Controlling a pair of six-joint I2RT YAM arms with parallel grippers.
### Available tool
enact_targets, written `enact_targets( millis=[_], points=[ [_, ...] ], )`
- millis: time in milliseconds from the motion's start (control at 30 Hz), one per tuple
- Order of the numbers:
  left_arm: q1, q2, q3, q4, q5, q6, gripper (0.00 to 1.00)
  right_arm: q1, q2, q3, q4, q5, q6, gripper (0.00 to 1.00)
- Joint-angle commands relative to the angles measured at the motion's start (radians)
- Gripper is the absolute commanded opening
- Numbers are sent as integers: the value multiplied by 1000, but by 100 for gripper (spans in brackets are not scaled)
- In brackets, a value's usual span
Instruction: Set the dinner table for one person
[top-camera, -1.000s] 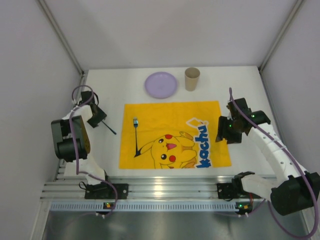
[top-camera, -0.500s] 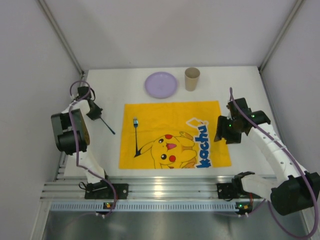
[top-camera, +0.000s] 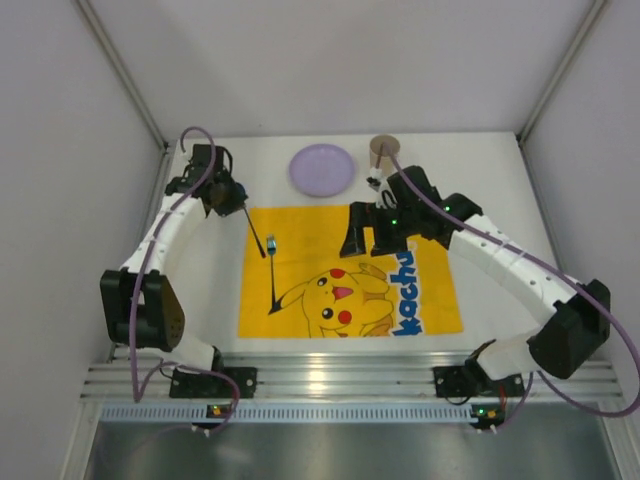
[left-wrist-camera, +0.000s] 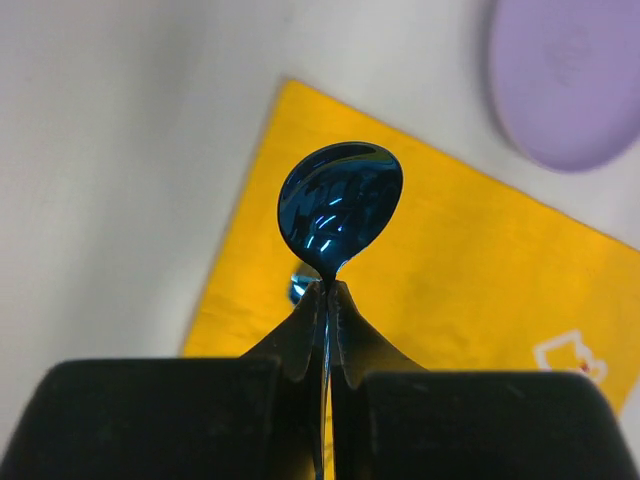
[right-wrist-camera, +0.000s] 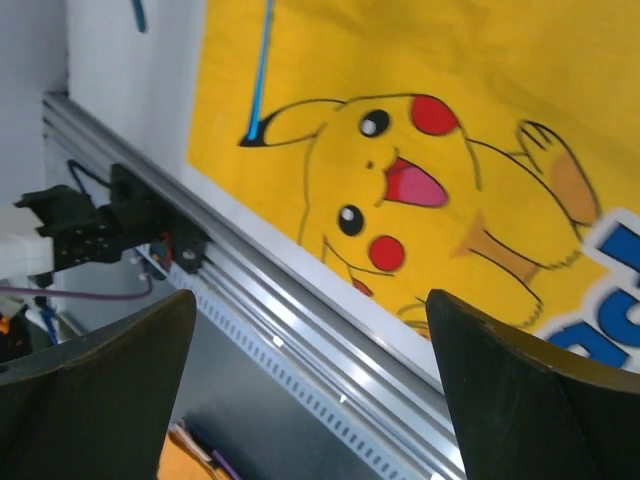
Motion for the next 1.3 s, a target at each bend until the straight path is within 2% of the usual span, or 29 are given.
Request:
enact_targets(
  millis=[0, 133, 267, 367, 467, 533, 567, 600, 667, 700, 800, 833, 867, 900, 933, 967, 1133, 1267],
  points=[
    [-96, -76, 81, -102, -4, -84, 0, 75, 70, 78, 192, -112, 91, 100],
    [-235, -105, 133, -143, 4, -183, 0, 121, 134, 95, 302, -152, 147, 100],
    [-334, -90, 230, -192, -38, -211, 0, 142, 164, 83, 383, -173, 179, 100],
    [-401, -85, 248, -189, -47, -242, 0, 155, 161, 57, 456, -179, 213, 100],
    [-463, -70, 286, -203, -67, -262, 0, 161, 164, 22, 482, -153, 228, 94],
    [-495, -56, 307, -209, -68, -273, 0, 161, 163, -12, 515, -144, 243, 81],
    [-504, -53, 322, -212, -70, -276, 0, 162, 163, -23, 525, -142, 248, 69],
    [-521, -50, 323, -212, -73, -279, 0, 161, 164, -34, 528, -135, 252, 44],
    [-533, -47, 324, -209, -74, -288, 0, 161, 164, -40, 530, -124, 254, 19],
    [-539, -45, 325, -209, -76, -287, 0, 161, 161, -43, 526, -119, 250, 1],
    [-538, -44, 322, -211, -76, -267, 0, 159, 129, -58, 497, -75, 231, 0],
    [-538, -42, 322, -209, -74, -244, 11, 150, 118, -63, 473, -63, 227, 0],
    [-538, -42, 316, -209, -67, -231, 29, 142, 106, -70, 456, -49, 223, 0],
    [-539, -44, 311, -212, -62, -221, 62, 127, 82, -90, 436, -34, 219, 0],
    [-539, -50, 298, -223, -53, -198, 78, 84, 69, -106, 406, -18, 219, 0],
    [-539, -56, 288, -234, -51, -188, 98, 58, 57, -126, 393, -15, 211, 0],
    [-538, -186, 213, -294, -131, -165, 99, -155, 17, -264, 239, 15, 110, 0],
    [-506, -269, 153, -309, -203, -141, 98, -226, 71, -314, 91, 74, -17, 0]
  ],
)
